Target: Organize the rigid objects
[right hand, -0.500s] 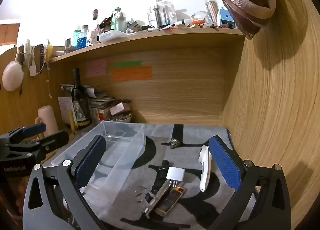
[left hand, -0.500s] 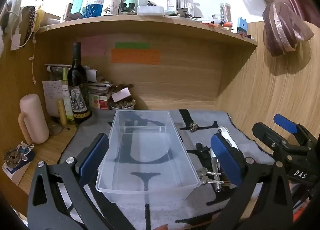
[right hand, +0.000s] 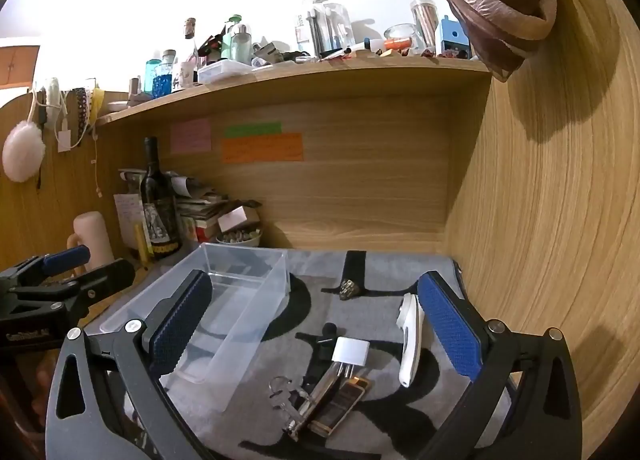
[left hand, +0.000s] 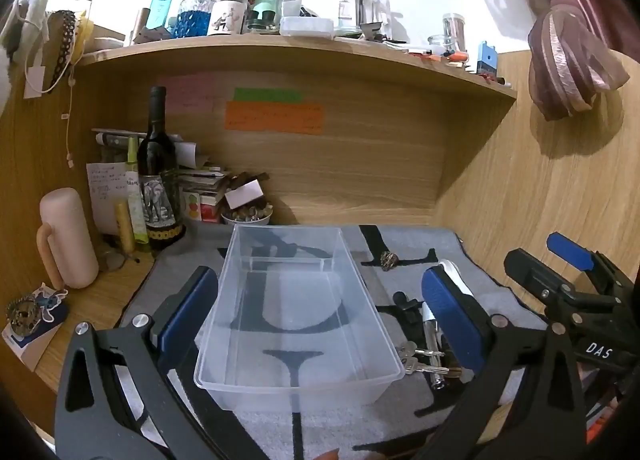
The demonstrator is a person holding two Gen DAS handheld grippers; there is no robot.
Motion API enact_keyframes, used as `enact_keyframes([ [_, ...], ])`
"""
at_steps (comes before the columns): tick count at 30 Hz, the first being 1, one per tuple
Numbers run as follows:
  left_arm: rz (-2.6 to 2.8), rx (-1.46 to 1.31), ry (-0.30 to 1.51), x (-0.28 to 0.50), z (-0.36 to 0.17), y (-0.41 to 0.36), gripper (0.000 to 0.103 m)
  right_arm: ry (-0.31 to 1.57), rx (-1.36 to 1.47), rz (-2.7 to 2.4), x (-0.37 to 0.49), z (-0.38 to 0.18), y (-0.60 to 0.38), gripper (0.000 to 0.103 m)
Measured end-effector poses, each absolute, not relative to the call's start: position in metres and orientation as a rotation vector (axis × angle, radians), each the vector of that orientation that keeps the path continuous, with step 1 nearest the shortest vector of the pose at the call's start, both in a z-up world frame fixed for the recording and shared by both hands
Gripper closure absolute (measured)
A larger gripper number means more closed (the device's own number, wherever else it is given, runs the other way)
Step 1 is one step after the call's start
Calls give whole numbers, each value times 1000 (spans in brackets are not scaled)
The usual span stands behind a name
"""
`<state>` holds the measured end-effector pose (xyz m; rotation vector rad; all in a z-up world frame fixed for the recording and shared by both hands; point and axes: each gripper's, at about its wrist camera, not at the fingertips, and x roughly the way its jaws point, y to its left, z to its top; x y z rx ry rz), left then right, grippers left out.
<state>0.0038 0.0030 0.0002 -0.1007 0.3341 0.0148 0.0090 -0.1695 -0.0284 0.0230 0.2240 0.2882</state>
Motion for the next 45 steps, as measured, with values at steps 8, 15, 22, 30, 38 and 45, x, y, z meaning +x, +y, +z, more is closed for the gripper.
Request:
enact_keyframes([
  [8,11,-101,331,2,2,1,0,213,11,286,6,-26,-161,0],
  [15,9,-100,330,2,1,1,0,209,9,284,4,-25,-160,0],
  [22,-2,-101,331,1,1,1,0,208,6,284,4,-24,-159,0],
  [30,-6,-101,333,1,0,0,0,207,-2,285,3,-24,-158,0],
  [38,-8,-98,333,1,0,-1,0,204,1,287,4,-24,-158,0],
  [45,-14,-90,332,1,0,-5,0,204,1,290,4,-24,-159,0],
])
